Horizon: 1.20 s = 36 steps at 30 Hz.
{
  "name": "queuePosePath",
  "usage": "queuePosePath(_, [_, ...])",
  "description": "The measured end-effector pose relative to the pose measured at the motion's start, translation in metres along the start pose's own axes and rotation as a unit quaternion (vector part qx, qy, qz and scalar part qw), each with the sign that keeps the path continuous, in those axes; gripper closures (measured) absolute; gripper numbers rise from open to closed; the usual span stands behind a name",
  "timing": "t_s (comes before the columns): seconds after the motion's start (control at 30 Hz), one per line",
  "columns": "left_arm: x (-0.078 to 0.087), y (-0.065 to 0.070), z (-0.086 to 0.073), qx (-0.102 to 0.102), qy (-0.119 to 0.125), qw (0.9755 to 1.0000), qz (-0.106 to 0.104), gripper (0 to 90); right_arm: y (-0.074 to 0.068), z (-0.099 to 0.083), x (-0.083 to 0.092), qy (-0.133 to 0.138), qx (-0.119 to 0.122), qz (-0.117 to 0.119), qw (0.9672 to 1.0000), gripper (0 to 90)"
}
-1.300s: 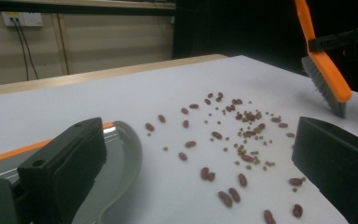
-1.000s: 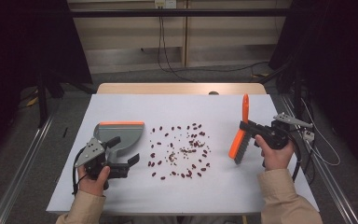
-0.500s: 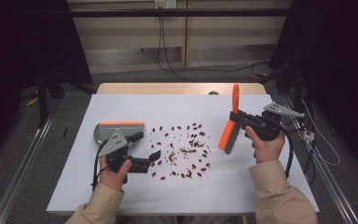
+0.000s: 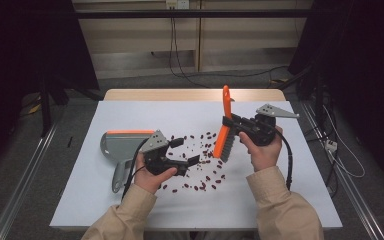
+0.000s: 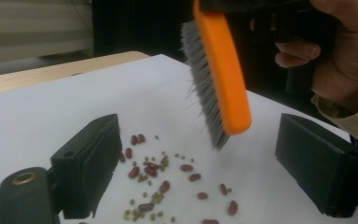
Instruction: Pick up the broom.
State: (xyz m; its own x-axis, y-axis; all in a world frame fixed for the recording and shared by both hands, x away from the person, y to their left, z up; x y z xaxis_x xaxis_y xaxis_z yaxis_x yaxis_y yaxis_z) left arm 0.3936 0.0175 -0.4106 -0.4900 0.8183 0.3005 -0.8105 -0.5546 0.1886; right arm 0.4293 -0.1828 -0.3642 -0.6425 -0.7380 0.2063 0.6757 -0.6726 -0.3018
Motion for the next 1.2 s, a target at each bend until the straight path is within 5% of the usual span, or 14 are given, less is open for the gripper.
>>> queuePosePath(0.3, [-0.027, 0.010, -0.004, 0.011, -0.026, 0.9995, -0.010, 36.0, -0.024, -0.002, -0.028, -0.011, 0.012, 0.020, 0.9997, 71.3])
queuePosePath(0.43, [-0.028, 0.008, -0.006, 0.015, -0.035, 0.9993, -0.003, 61.8, -0.031, -0.004, -0.035, -0.013, 0.015, 0.023, 0.9995, 71.3])
queuePosePath(0.53, [-0.029, 0.006, -0.011, 0.026, -0.064, 0.9975, 0.013, 65.9, -0.033, -0.007, -0.039, -0.021, 0.022, 0.018, 0.9994, 71.3])
queuePosePath(0.83, [-0.021, -0.002, -0.011, 0.050, -0.067, 0.9955, 0.044, 70.3, -0.039, -0.009, -0.045, -0.018, 0.024, 0.007, 0.9995, 69.8])
queuePosePath(0.97, [-0.018, -0.006, -0.008, 0.047, -0.059, 0.9955, 0.057, 70.4, -0.042, -0.010, -0.048, -0.021, 0.033, -0.007, 0.9992, 42.7])
queuePosePath(1.2, [-0.014, -0.010, -0.007, 0.040, -0.052, 0.9948, 0.078, 70.4, -0.043, -0.014, -0.048, -0.025, 0.027, -0.035, 0.9987, 22.4])
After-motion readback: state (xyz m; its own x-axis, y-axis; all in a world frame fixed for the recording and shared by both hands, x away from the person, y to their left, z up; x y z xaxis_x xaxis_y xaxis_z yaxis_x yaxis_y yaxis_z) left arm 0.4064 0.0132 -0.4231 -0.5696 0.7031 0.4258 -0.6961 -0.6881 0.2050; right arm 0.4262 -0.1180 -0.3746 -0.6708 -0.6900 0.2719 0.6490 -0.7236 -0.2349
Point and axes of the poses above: each handheld gripper's, and its own axes: x roughly backward along the jaws, z roughly out of its top, y roughly to its right, the point moved 6 cm from there along -x, roughly forward along the jaws, and after that the axes turned 7 degrees about z, right-handed, at the moved point
